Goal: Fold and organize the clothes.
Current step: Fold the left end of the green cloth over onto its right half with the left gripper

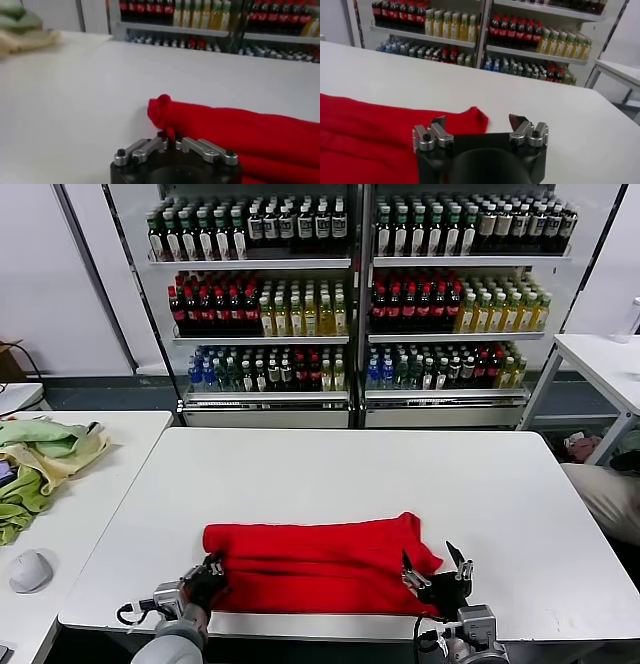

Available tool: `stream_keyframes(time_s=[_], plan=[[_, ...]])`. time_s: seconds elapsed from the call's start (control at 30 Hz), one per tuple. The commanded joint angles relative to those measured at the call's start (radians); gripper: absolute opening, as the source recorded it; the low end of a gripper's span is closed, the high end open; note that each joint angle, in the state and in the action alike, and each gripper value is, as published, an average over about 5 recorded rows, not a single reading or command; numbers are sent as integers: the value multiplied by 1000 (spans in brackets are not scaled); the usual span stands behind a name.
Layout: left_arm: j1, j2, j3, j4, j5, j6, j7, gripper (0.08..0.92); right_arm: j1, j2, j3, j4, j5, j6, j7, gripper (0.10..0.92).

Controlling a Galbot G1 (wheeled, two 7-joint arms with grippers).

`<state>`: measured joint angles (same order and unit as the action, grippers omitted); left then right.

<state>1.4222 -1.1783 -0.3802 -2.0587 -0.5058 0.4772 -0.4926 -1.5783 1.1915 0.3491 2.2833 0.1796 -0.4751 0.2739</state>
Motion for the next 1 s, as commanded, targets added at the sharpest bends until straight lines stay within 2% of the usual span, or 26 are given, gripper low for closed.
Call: stream_keyframes(time_s=[0.03,0.2,0.33,0.43,0.53,0.63,0.8,1.0], plan=[[-7,58,-220,-77,206,65,-31,120,3,2,1,9,-3,-1,1,823],[18,144,-426,-1,268,84,-6,120,26,6,-12,2,-4,-7,3,823],[14,164,-469,9,219,98,1,120,46,4,-23,-2,-5,-16,3,823],[19,132,-409,-95,87,104,6,120,51,1,-23,-3,-5,-19,3,823],[28,90,-302,-217,-126,105,24,120,45,0,-16,-1,-6,-18,3,823],[28,47,-183,-287,-265,107,44,120,33,0,-7,2,-8,-14,2,823],[-10,-9,-28,-283,-302,106,56,120,20,5,-2,9,-15,-10,2,823],[-62,-52,47,-235,-294,106,59,120,17,7,1,14,-20,-9,3,823]])
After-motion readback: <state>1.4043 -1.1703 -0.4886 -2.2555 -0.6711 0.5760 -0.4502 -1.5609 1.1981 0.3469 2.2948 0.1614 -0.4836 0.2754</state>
